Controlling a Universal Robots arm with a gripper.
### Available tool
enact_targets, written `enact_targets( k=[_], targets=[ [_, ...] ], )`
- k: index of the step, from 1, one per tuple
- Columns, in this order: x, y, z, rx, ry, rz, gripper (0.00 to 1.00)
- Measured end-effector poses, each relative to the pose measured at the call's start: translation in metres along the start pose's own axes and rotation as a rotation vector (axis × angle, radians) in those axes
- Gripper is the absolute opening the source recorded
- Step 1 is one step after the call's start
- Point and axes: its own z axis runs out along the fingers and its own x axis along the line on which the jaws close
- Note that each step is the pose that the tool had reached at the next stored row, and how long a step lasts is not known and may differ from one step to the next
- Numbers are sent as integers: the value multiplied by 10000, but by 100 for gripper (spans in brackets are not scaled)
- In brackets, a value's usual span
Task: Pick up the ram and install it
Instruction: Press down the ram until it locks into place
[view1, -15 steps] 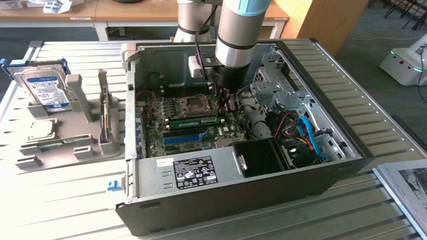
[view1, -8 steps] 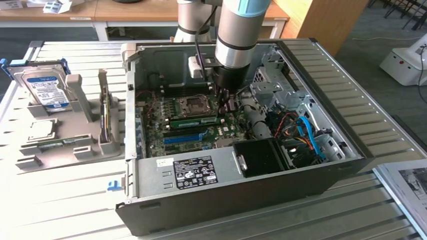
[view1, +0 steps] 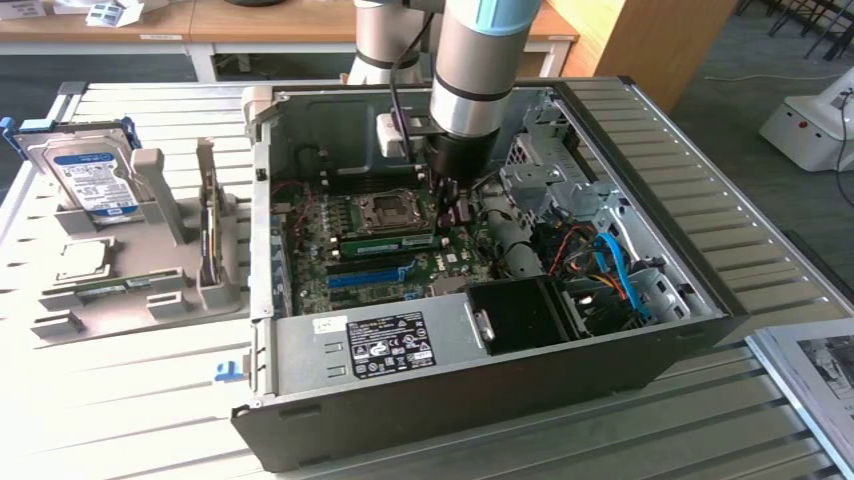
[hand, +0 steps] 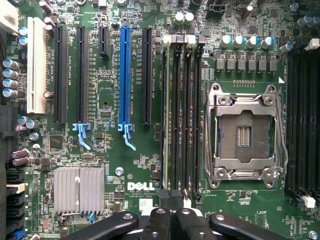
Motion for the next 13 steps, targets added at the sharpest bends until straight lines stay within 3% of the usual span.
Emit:
enact_targets(
  k=[13],
  targets=[
    [0,0,12,0,1,0,10]
  ],
)
